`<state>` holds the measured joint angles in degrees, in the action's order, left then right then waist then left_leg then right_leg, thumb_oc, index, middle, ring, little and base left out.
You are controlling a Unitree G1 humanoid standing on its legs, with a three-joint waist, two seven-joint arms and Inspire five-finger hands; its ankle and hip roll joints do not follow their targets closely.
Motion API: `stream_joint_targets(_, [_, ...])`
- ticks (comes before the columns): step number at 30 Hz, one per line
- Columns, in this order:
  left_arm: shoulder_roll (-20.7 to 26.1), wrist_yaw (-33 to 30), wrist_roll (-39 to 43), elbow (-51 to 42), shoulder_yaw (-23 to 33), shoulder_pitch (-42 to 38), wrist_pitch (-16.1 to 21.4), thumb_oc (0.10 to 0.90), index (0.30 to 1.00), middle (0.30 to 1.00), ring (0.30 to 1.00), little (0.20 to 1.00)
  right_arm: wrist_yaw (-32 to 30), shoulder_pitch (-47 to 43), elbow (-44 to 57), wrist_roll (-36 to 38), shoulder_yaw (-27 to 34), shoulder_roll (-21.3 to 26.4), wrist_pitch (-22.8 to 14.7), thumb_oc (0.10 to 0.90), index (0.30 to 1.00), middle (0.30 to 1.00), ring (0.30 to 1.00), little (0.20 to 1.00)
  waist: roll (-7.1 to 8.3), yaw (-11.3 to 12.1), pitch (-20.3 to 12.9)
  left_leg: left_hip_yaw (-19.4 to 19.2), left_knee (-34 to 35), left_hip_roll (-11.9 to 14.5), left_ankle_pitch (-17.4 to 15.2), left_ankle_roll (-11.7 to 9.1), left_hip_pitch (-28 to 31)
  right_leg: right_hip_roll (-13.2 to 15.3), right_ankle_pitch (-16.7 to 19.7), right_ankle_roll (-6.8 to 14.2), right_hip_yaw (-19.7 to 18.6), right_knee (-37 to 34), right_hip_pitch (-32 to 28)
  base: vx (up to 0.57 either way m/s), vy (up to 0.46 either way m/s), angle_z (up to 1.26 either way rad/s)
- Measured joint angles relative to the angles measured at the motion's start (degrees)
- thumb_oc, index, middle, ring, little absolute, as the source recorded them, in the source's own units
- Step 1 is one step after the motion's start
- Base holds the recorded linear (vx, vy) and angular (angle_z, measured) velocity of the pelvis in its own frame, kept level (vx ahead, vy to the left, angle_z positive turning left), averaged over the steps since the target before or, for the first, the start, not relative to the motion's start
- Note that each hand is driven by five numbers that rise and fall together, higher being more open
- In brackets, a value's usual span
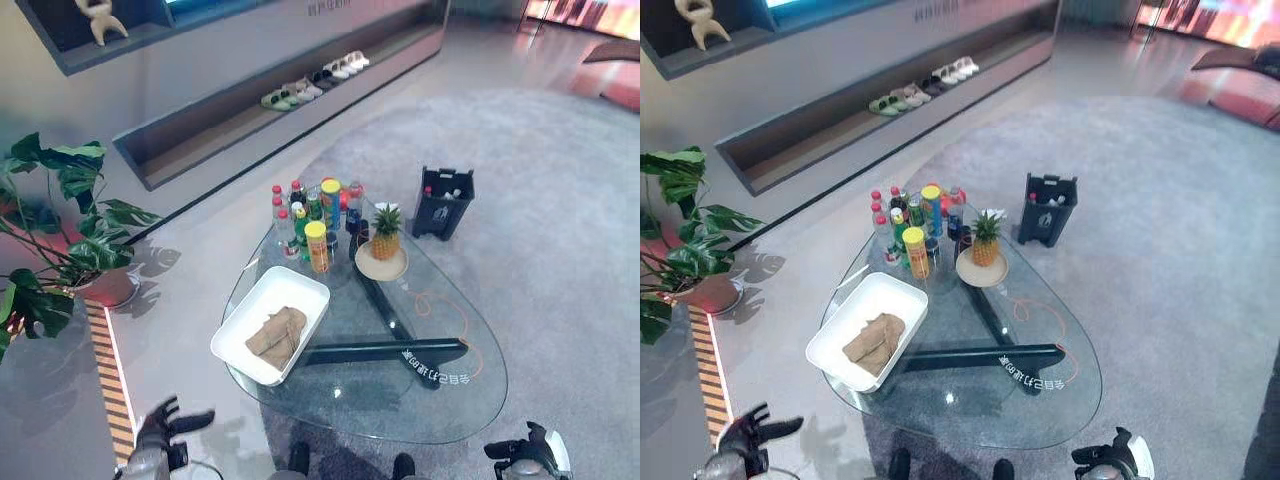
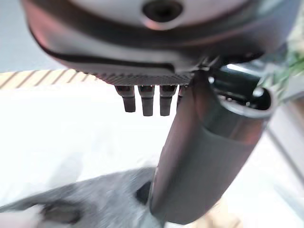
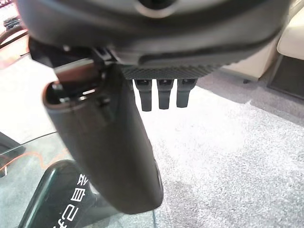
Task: Wipe the table with a cloth and put it in the basket.
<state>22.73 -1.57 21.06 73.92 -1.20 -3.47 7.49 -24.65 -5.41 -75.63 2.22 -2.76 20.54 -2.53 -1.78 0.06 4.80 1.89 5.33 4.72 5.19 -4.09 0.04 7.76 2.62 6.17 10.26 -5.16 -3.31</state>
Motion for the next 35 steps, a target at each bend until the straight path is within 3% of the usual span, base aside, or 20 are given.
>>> stream_joint_targets(3, [-2.20, 1.10, -1.93, 0.75, 0.04, 1.64, -0.39, 0.800, 0.900, 0.900, 0.900, 0.900, 1.54, 1.22, -0.62, -0.41, 0.04, -0.02, 0.01, 0.800, 0.900, 0.900, 0.900, 0.900, -0.46, 0.00, -1.29, -0.36, 0.02, 0.40, -0.20, -0.24, 0.21, -0.08, -0.05, 0.08, 0.01, -0.10, -0.26, 0.03, 0.019, -0.06])
stream_joint_targets(10, [-5.41, 3.96, -6.40, 1.99, -0.57, 2.22, -5.05, 0.800, 0.900, 0.900, 0.900, 0.900, 4.78, 3.02, -1.79, -2.53, -0.55, -0.71, -0.02, 0.800, 0.900, 0.900, 0.900, 0.900, -1.29, 0.09, -2.40, -1.21, 0.02, 0.86, -0.27, -0.28, 0.90, -0.40, 0.02, -0.03, -1.05, -0.12, -0.46, 0.02, 0.021, -0.07])
stream_joint_targets(18, [-6.38, 5.04, -8.99, 2.18, -2.76, 2.46, -6.78, 0.800, 0.900, 0.900, 0.900, 0.900, 8.23, 3.84, -1.99, -6.80, -3.02, -2.89, 0.25, 0.800, 0.900, 0.900, 0.900, 0.900, -0.09, -0.14, -2.66, -1.61, 0.00, 0.88, -0.17, -0.05, 1.87, -0.66, 0.16, -0.20, -1.18, -0.11, -0.92, 0.01, 0.005, -0.01])
stream_joint_targets(35, [-6.71, 5.17, -11.00, 2.19, -4.86, 3.56, -6.77, 0.800, 0.900, 0.900, 0.900, 0.900, 19.26, 3.82, -4.43, -7.28, -5.19, -3.78, 7.91, 0.800, 0.900, 0.900, 0.900, 0.900, -0.26, 0.47, -3.90, -1.80, 0.02, 1.24, -0.52, -0.08, 2.05, -0.46, 0.11, -0.15, -1.26, -0.12, -1.21, 0.02, -0.002, 0.00])
